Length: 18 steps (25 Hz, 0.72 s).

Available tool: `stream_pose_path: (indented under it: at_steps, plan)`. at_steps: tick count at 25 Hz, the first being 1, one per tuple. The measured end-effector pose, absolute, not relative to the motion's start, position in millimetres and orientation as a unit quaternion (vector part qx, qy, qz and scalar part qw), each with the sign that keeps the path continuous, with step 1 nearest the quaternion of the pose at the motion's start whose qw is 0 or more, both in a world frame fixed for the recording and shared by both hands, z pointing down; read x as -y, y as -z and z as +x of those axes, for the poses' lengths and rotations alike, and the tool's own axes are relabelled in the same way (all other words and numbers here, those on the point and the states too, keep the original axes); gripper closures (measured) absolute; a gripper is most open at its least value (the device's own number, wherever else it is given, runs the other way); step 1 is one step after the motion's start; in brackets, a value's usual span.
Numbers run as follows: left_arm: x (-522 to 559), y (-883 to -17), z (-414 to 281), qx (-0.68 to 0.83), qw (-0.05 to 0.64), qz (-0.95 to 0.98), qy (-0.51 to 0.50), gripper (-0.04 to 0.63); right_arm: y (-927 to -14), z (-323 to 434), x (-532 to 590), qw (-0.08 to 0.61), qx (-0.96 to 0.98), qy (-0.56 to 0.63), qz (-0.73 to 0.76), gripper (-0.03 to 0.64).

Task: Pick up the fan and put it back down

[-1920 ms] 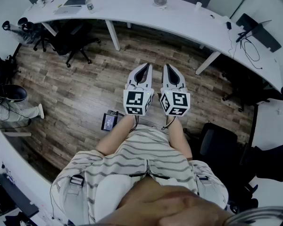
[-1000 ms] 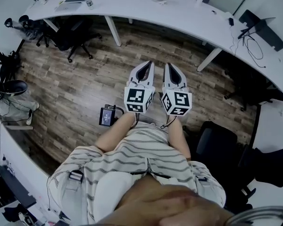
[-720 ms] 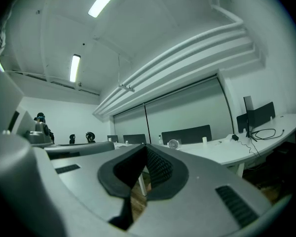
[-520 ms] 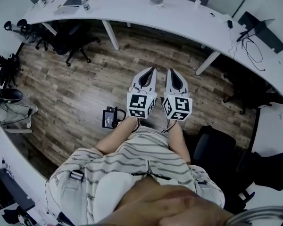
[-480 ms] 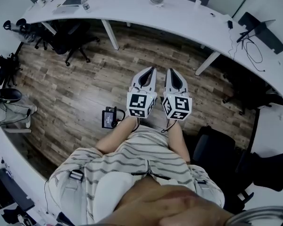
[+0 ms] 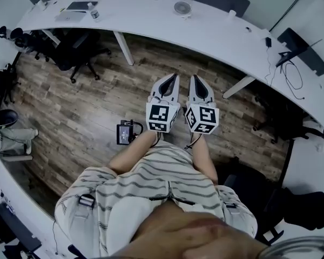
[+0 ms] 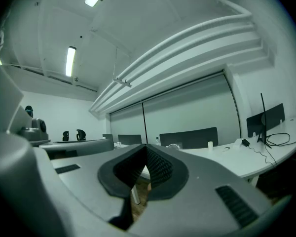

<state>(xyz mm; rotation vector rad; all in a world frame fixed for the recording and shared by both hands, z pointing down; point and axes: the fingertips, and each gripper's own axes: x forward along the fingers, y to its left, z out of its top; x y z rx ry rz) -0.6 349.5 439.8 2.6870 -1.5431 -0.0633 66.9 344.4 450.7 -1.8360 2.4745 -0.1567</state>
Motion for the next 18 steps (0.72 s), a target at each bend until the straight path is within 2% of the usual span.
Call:
stream_pose_path:
  at_steps: [9,18]
  plan:
    - [-230.4,-420.1,-22.1,0.493,0.025,0.869,0.026,0.588,-431.3,46.0,-232.2,0.027,-0.799,0.045,-0.599,0.606]
    - [-145.5,-413.8,-48.9,0.485,-0.005,0.874,0.011,0.588,-425.8,15.2,-144.2,0.028,-0.794,0.04,-0.606,0.604]
